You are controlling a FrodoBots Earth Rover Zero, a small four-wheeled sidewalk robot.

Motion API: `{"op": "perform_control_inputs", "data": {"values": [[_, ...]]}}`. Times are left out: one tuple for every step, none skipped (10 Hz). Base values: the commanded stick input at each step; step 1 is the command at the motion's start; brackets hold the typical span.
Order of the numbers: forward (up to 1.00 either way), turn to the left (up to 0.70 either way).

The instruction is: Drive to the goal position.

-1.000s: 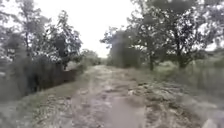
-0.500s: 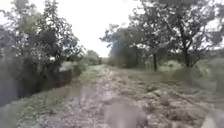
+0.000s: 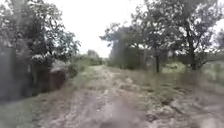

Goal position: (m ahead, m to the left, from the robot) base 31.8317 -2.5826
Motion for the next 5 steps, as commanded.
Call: {"op": "perform_control_inputs", "data": {"values": [[1.00,0.00],[1.00,0.00],[1.00,0.00],[1.00,0.00],[1.00,0.00]]}}
